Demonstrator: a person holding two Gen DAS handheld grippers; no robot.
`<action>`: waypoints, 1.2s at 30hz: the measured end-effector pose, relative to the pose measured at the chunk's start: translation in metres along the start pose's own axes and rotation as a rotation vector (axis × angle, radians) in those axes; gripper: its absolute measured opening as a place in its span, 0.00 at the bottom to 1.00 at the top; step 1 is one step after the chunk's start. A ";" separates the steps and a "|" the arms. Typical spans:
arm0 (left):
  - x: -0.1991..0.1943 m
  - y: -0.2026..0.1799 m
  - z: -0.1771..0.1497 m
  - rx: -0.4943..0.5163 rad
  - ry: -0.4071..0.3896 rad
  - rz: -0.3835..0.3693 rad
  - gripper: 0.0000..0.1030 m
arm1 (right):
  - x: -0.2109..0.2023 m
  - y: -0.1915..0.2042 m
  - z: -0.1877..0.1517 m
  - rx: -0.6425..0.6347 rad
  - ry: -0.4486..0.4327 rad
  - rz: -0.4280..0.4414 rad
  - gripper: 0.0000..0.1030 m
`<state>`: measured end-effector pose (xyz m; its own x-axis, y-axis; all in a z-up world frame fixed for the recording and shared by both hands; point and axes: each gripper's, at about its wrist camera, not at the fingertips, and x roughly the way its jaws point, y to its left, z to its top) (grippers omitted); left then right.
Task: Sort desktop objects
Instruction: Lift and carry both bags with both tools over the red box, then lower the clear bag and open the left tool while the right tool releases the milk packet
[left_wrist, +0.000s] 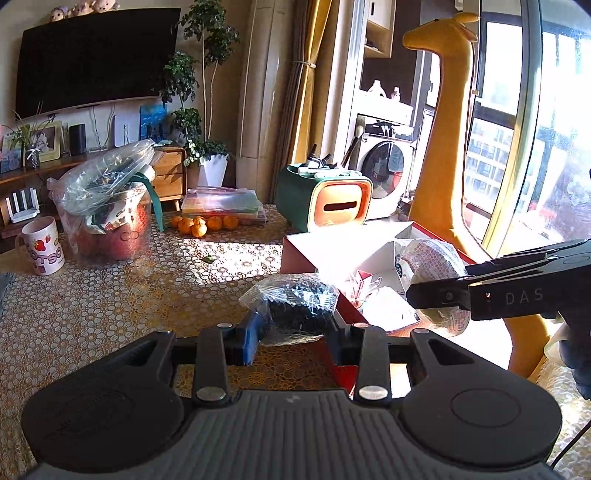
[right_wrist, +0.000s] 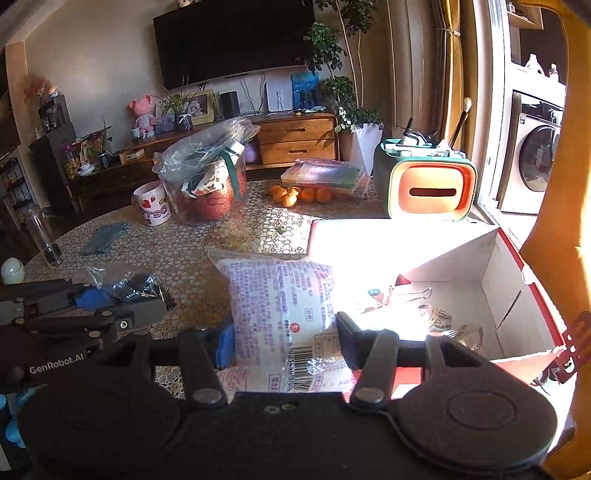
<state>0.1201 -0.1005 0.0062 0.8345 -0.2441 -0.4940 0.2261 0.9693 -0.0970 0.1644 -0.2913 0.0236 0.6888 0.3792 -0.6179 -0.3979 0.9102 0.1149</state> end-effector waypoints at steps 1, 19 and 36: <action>0.002 -0.004 0.001 0.009 0.000 -0.004 0.34 | -0.003 -0.005 -0.001 0.004 -0.006 -0.009 0.52; 0.073 -0.070 0.031 0.130 0.055 -0.091 0.34 | -0.006 -0.094 0.002 0.081 -0.034 -0.152 0.52; 0.158 -0.089 0.052 0.189 0.194 -0.088 0.34 | 0.046 -0.142 0.012 0.101 0.015 -0.225 0.52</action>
<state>0.2581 -0.2274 -0.0179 0.7001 -0.2991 -0.6484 0.3981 0.9173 0.0067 0.2603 -0.4014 -0.0120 0.7436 0.1628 -0.6485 -0.1723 0.9838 0.0494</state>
